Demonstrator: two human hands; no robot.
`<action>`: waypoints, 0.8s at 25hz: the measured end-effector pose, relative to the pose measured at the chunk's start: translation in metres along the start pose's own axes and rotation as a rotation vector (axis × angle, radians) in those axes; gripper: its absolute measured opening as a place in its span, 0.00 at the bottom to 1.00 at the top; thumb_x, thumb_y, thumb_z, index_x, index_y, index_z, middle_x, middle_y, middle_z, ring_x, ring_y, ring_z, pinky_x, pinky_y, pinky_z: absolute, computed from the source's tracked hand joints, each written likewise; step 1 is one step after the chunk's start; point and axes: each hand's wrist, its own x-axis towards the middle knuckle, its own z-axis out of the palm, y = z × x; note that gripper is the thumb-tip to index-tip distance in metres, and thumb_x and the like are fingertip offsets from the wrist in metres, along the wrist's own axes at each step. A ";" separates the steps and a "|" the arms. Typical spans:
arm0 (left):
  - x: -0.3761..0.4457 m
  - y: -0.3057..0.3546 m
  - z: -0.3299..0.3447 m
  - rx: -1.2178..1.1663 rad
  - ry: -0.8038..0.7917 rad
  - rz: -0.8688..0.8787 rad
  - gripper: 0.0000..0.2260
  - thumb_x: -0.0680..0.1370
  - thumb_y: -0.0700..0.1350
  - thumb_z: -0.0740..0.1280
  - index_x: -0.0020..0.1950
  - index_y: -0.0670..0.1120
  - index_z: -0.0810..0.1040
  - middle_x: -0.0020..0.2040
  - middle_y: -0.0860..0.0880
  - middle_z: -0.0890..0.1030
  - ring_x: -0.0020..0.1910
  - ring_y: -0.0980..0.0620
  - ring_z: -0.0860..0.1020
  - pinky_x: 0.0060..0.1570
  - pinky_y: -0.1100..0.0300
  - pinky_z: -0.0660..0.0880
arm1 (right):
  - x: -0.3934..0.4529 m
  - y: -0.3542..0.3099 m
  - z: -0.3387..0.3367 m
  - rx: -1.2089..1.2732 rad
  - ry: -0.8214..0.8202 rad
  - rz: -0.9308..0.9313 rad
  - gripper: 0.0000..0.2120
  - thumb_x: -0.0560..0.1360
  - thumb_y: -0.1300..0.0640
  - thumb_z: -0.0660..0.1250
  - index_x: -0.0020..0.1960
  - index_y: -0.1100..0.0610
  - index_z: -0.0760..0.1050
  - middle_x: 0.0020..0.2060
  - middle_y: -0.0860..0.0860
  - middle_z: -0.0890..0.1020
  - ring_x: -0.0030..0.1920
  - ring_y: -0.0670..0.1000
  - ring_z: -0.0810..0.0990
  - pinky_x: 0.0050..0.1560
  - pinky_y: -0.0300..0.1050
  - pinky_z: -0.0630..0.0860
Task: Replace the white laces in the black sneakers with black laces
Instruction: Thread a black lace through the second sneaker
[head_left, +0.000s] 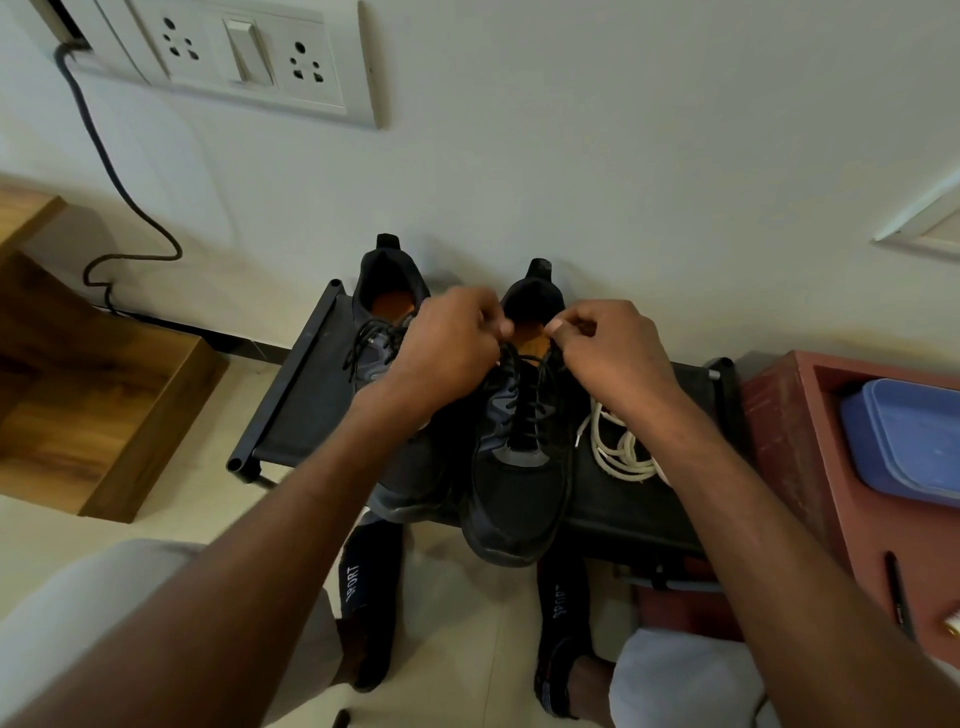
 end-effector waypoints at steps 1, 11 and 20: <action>0.001 0.006 -0.006 -0.167 0.034 -0.035 0.08 0.84 0.45 0.64 0.50 0.44 0.81 0.40 0.52 0.84 0.38 0.55 0.82 0.33 0.63 0.72 | 0.000 0.000 -0.001 -0.003 -0.005 -0.003 0.07 0.82 0.51 0.68 0.54 0.47 0.85 0.44 0.43 0.84 0.48 0.46 0.83 0.52 0.46 0.79; -0.006 0.001 0.000 0.037 -0.055 0.028 0.07 0.80 0.46 0.72 0.43 0.47 0.80 0.40 0.49 0.82 0.42 0.48 0.81 0.40 0.58 0.72 | -0.001 0.002 0.002 -0.086 -0.060 -0.042 0.13 0.81 0.61 0.64 0.52 0.48 0.85 0.48 0.46 0.84 0.46 0.46 0.82 0.44 0.42 0.76; -0.005 0.002 -0.013 -0.016 -0.010 -0.026 0.14 0.78 0.56 0.73 0.54 0.48 0.77 0.43 0.52 0.80 0.42 0.54 0.80 0.37 0.61 0.73 | 0.000 0.004 0.002 -0.043 -0.027 -0.038 0.12 0.81 0.60 0.64 0.52 0.48 0.85 0.46 0.46 0.84 0.44 0.44 0.81 0.42 0.40 0.75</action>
